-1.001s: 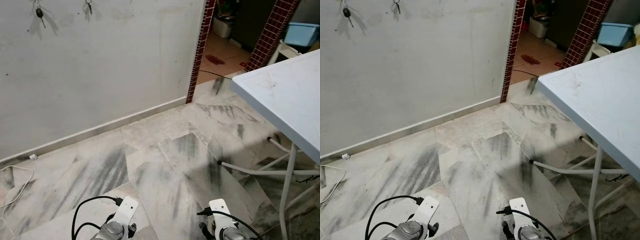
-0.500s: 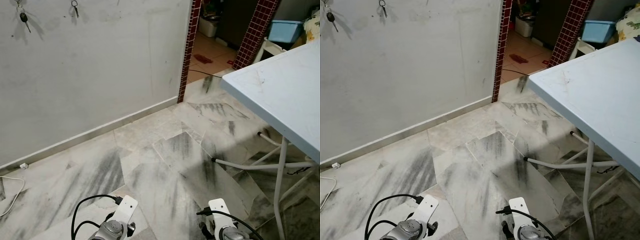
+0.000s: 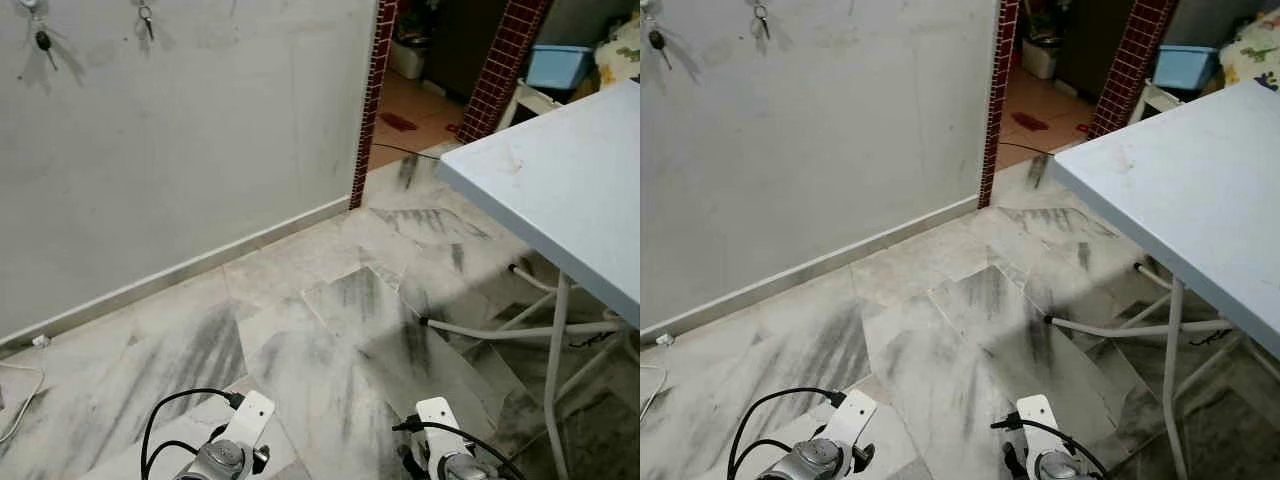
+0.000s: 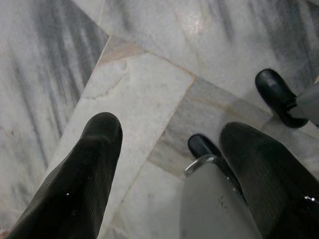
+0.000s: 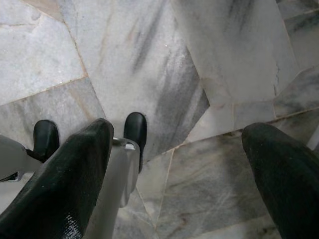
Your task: Hang keys on a hook
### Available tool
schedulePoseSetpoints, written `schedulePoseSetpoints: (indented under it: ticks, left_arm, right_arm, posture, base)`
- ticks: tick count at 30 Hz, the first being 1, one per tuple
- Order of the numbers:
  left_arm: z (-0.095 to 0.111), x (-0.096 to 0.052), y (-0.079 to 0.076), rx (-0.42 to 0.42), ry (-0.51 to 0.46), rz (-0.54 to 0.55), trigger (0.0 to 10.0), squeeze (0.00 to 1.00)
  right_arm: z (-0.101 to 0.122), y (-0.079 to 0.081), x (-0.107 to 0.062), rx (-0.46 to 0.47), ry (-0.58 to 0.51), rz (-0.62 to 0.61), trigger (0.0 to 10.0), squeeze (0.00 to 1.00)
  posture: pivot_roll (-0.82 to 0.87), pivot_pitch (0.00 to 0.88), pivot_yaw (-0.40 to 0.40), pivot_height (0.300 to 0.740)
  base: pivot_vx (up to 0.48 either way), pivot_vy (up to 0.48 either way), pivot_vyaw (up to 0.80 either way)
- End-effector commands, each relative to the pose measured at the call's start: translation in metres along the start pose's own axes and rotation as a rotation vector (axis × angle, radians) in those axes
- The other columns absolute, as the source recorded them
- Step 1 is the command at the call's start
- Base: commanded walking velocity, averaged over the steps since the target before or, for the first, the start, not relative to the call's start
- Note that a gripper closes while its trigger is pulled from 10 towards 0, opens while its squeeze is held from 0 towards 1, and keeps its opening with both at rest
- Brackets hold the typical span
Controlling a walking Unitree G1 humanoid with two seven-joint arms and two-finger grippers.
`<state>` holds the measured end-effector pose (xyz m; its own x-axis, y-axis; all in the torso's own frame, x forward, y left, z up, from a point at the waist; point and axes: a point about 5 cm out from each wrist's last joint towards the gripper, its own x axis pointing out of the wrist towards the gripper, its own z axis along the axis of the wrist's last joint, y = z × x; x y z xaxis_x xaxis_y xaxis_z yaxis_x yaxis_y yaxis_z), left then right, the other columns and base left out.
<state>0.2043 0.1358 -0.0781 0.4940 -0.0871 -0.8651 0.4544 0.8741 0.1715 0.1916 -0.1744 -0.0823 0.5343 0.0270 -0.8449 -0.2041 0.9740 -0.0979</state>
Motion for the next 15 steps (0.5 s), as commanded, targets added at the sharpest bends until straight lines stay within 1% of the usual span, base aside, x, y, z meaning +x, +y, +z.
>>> schedulePoseSetpoints:
  ticks: [1, 8, 9, 15]
  left_arm:
    - [-0.0027, -0.0002, 0.0007, 0.005, 0.003, -0.002, 10.0, 0.00]
    - [-0.0026, -0.0004, 0.0015, 0.025, -0.007, -0.017, 10.0, 0.00]
    - [-0.0030, -0.0005, 0.0019, 0.024, -0.005, -0.017, 10.0, 0.00]
    - [-0.0050, -0.0008, 0.0038, 0.031, 0.002, -0.021, 10.0, 0.00]
  right_arm:
    - [-0.0018, 0.0027, 0.0000, -0.007, 0.008, 0.010, 10.0, 0.00]
    - [-0.0018, 0.0051, 0.0001, 0.000, 0.002, 0.019, 10.0, 0.00]
    - [-0.0019, 0.0057, 0.0001, 0.002, 0.001, 0.022, 10.0, 0.00]
    - [-0.0034, 0.0073, 0.0002, 0.017, 0.012, 0.021, 10.0, 0.00]
  posture:
    - [-0.03, 0.047, 0.003, 0.740]
    - [-0.03, 0.051, 0.009, 0.740]
    - [-0.03, 0.052, 0.011, 0.740]
    - [-0.03, 0.059, 0.017, 0.740]
  base:
    - [0.000, 0.000, -0.72]
    - [0.000, 0.000, -0.72]
    - [0.000, 0.000, 0.00]
    - [0.000, 0.000, -0.74]
